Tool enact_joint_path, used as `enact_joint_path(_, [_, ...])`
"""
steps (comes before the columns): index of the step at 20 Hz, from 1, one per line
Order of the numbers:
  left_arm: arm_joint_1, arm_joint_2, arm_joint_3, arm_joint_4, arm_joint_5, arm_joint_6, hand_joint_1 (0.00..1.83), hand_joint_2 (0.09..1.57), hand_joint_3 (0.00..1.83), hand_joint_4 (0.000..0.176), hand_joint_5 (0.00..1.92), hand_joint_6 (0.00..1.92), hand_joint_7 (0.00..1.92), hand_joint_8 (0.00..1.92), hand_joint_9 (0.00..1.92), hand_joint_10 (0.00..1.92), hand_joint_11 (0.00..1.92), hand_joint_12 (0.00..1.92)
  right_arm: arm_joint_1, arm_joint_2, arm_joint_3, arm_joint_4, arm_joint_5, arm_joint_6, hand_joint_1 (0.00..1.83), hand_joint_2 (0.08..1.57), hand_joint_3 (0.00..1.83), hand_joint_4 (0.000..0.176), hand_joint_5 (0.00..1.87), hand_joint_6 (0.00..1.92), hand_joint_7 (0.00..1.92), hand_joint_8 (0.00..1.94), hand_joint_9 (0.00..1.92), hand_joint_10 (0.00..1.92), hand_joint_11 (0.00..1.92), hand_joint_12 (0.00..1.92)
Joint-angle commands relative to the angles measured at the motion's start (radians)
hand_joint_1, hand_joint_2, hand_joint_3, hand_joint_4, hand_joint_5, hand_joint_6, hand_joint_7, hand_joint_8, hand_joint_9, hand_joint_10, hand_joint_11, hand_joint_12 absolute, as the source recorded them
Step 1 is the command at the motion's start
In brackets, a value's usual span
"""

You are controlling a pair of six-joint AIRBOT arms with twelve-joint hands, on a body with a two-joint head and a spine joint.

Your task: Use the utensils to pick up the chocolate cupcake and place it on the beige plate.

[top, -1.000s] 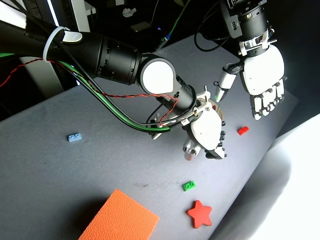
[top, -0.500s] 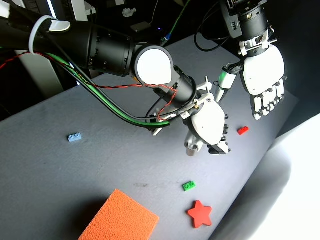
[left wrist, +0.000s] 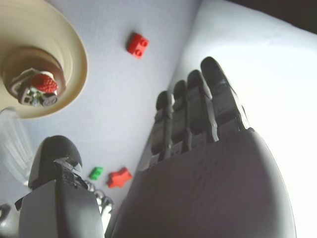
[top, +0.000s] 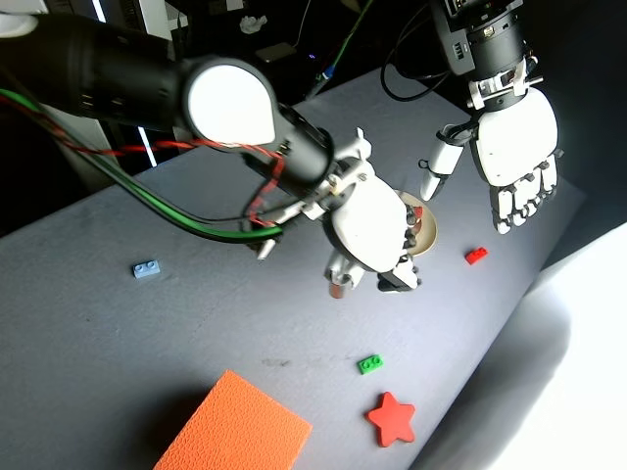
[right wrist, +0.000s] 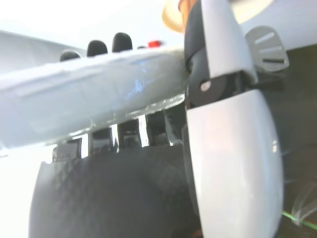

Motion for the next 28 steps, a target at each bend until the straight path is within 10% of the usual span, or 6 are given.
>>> enact_joint_path(1, [-0.009,0.006,0.005,0.075,-0.011,0.005,0.41,1.01,0.00,0.000,0.19,0.00,0.17,0.00,0.18,0.00,0.00,0.53,0.020,0.021,-0.014,-0.021,0.082,-0.006,0.93,1.11,0.00,0.000,0.61,0.01,0.44,0.52,0.23,1.07,0.06,1.49])
enact_joint_path(9, [-0.010,0.008,0.005,0.074,-0.011,0.005,0.43,1.02,0.00,0.000,0.20,0.00,0.16,0.00,0.17,0.00,0.00,0.51,-0.096,0.228,-0.156,-0.019,0.364,-0.139,0.98,1.10,0.00,0.000,0.67,0.02,0.51,0.49,0.31,1.01,0.09,1.48])
enact_joint_path(28, [-0.011,0.009,0.004,0.074,-0.011,0.004,0.43,1.01,0.00,0.000,0.16,0.00,0.13,0.00,0.13,0.00,0.00,0.41,-0.318,0.206,-0.101,-0.018,0.592,-0.215,0.89,1.14,0.00,0.000,0.66,0.00,0.60,0.23,0.38,0.82,0.14,1.42])
